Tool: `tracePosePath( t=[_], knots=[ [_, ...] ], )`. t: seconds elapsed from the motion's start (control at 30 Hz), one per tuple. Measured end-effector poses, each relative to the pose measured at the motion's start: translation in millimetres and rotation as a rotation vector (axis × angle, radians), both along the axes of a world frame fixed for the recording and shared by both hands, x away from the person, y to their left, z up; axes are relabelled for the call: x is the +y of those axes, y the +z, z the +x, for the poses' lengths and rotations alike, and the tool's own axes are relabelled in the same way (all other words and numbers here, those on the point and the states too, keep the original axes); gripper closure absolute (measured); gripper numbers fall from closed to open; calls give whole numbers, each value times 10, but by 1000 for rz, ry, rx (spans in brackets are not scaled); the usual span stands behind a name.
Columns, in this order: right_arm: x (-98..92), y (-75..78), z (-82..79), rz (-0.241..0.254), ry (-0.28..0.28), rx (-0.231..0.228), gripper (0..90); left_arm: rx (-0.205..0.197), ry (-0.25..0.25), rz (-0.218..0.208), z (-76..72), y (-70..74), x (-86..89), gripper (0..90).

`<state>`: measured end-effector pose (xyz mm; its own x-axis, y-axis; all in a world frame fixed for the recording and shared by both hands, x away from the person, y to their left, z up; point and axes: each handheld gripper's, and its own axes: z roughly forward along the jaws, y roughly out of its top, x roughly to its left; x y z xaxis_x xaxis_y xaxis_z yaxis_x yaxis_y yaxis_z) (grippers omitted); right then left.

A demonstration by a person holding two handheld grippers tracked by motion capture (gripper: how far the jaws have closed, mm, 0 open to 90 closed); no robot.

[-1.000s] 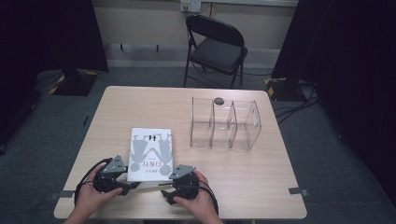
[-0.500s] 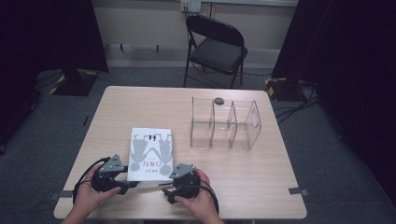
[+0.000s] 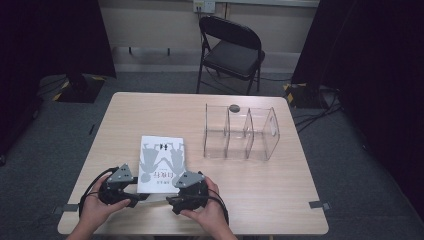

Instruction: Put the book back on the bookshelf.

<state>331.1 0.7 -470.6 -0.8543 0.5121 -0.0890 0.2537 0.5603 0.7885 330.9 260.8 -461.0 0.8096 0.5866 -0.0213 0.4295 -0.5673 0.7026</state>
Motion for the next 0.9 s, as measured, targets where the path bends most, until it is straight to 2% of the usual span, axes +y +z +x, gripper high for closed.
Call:
tracePosePath(
  t=[0.07, 0.17, 0.23, 0.67, 0.83, 0.9],
  knots=[
    [43, 11, -1, -2, 24, -4, 130, 1, -8, -1, 9, 3, 10, 352],
    [161, -2, -10, -31, 55, -30, 129, 3, -6, -4, 8, 2, 4, 352],
    [190, -9, -10, -32, 52, -31, 126, 5, -8, 3, 12, 4, 6, 352],
    [359, -68, 13, -85, 21, -131, 107, 12, -6, 15, 20, 26, -9, 352],
    [389, -97, 10, -113, 26, -177, 108, 20, -6, 17, 23, 27, -11, 352],
    [396, -100, 18, -110, 24, -180, 108, 22, -6, 19, 24, 30, -12, 353]
  ],
)
